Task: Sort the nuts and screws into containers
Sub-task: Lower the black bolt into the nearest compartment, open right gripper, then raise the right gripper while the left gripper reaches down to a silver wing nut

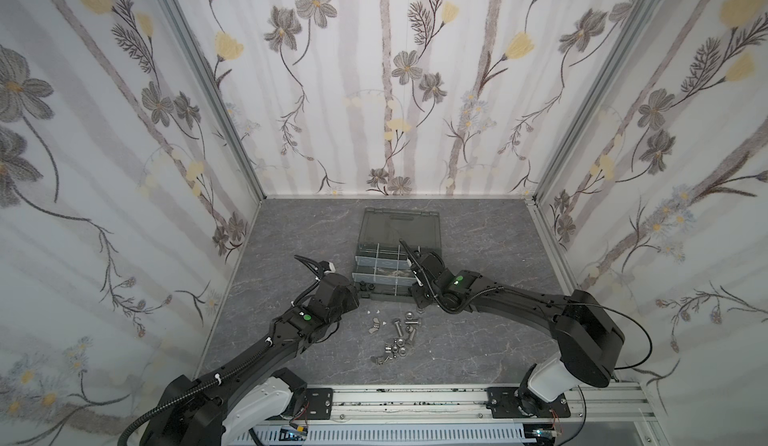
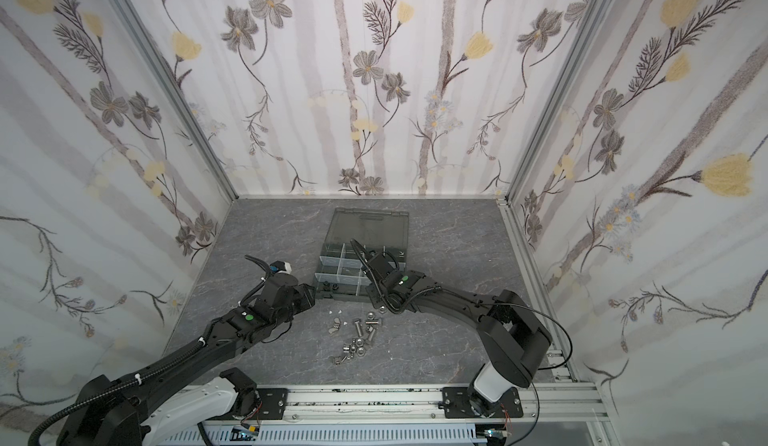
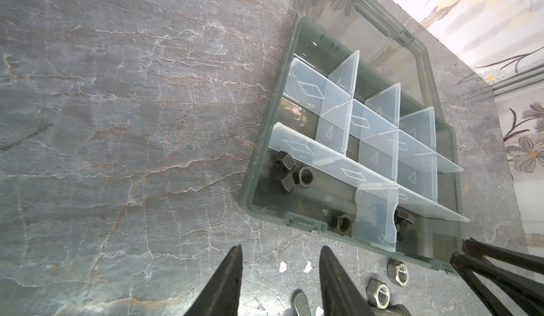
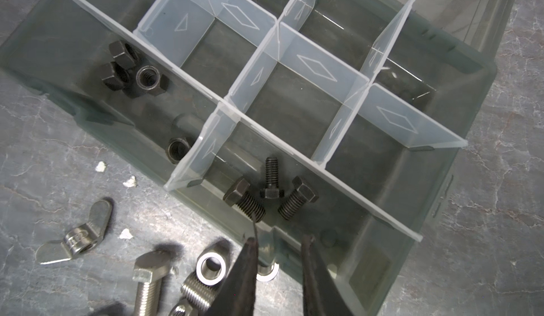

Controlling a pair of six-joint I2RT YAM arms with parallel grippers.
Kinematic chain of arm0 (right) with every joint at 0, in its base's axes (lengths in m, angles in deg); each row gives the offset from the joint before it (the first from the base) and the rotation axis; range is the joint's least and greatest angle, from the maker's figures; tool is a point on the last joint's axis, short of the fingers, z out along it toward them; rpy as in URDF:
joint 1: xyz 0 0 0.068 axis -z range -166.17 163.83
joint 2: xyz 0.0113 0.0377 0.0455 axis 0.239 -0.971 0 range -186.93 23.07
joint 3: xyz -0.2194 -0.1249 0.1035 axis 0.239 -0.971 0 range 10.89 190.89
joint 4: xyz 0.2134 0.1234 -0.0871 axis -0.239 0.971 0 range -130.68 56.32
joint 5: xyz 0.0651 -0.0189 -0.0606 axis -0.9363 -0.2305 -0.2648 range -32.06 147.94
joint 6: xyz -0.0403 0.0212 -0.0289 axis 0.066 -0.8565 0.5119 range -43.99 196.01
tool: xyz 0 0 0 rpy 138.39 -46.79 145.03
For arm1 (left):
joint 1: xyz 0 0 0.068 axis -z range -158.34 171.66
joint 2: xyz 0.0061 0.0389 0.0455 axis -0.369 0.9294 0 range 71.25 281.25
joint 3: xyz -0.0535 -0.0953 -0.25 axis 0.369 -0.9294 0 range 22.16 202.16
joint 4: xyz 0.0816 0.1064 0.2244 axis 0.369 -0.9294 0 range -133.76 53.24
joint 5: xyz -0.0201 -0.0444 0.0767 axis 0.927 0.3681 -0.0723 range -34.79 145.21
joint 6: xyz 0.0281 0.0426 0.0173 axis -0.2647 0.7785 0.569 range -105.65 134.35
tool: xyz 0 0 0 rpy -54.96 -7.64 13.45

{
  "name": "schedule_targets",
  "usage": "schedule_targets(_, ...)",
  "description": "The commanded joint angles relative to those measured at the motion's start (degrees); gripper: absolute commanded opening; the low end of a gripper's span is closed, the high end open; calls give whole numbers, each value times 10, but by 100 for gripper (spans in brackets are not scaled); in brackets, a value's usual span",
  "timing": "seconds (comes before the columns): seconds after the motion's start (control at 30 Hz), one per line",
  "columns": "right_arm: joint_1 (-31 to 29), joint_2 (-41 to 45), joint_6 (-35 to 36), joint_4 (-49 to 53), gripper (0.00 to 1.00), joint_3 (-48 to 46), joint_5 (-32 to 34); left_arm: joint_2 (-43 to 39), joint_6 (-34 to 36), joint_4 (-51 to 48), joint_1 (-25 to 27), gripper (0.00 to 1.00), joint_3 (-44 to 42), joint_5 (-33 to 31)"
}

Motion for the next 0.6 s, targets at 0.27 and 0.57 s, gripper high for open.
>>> schedule_targets(0.27,0,95,-83,-93,28,-61,-23,16,-2,13,-1,45,7,9)
schedule_targets(0.57,10,159,-145,-145,29,-129,-32,39,11,13,13,43,17,22)
